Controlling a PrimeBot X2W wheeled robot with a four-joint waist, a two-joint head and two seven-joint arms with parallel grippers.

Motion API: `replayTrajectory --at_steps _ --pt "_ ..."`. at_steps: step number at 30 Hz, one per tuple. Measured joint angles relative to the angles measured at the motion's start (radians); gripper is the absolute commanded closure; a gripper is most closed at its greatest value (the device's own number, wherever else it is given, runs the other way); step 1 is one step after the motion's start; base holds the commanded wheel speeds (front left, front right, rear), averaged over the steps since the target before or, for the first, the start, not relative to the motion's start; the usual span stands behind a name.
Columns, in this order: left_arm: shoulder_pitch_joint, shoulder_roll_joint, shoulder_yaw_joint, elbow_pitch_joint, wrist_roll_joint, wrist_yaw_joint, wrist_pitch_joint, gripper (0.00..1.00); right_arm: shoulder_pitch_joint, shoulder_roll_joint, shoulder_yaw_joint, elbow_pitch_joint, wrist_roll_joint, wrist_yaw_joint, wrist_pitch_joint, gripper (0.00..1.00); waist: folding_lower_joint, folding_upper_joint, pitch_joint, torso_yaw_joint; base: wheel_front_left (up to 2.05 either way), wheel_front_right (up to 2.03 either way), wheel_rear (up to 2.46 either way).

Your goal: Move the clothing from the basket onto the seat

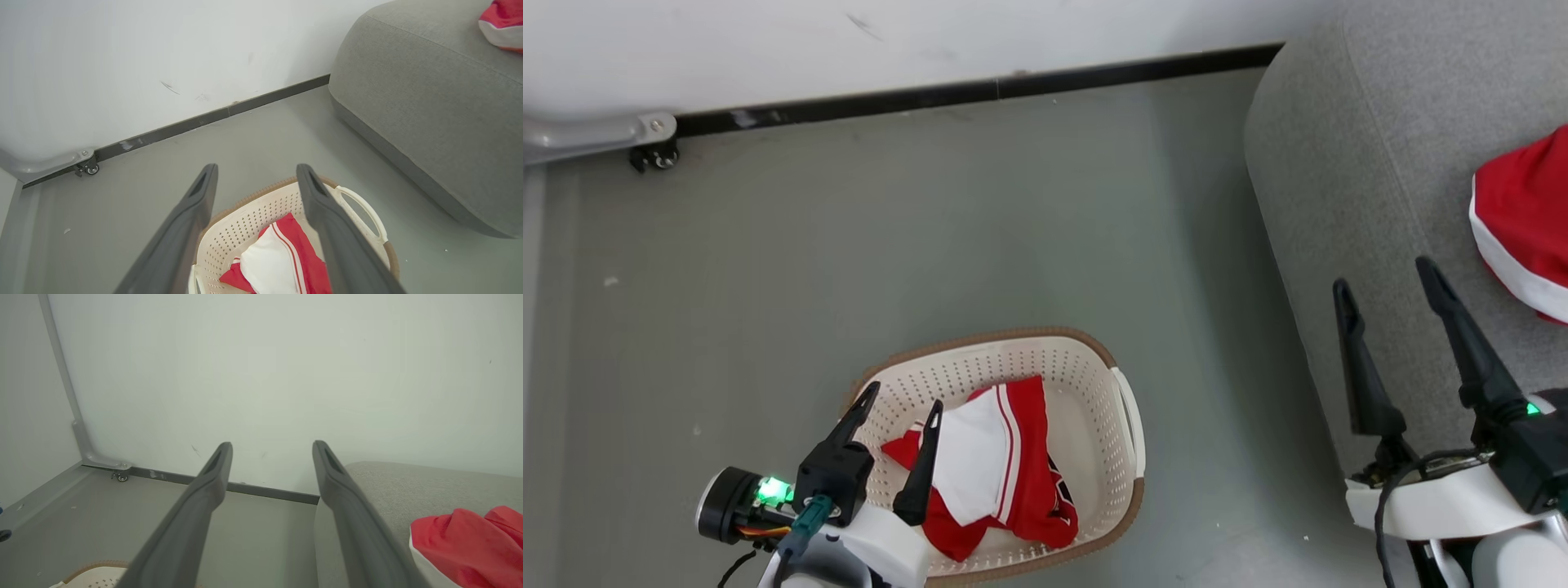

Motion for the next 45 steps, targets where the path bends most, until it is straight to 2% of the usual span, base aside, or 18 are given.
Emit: replayTrajectory --at_steps 23,45 --pt "-0.159 -0.002 -0.089 0.160 0.075 -0.062 0.027 0.00 -0.140 0.000 -0.043 -0.016 0.002 0.000 -0.032 0.00 0.0000 0.0000 0.217 -0.058 0.00 0.00 0.00" --pt "-0.296 -0.020 -0.172 0.321 0.124 -0.132 0.069 0.00 -0.251 -0.001 -0.056 -0.005 0.011 0.000 -0.076 0.00 0.0001 0.0000 0.370 -0.113 0.00 0.00 0.00"
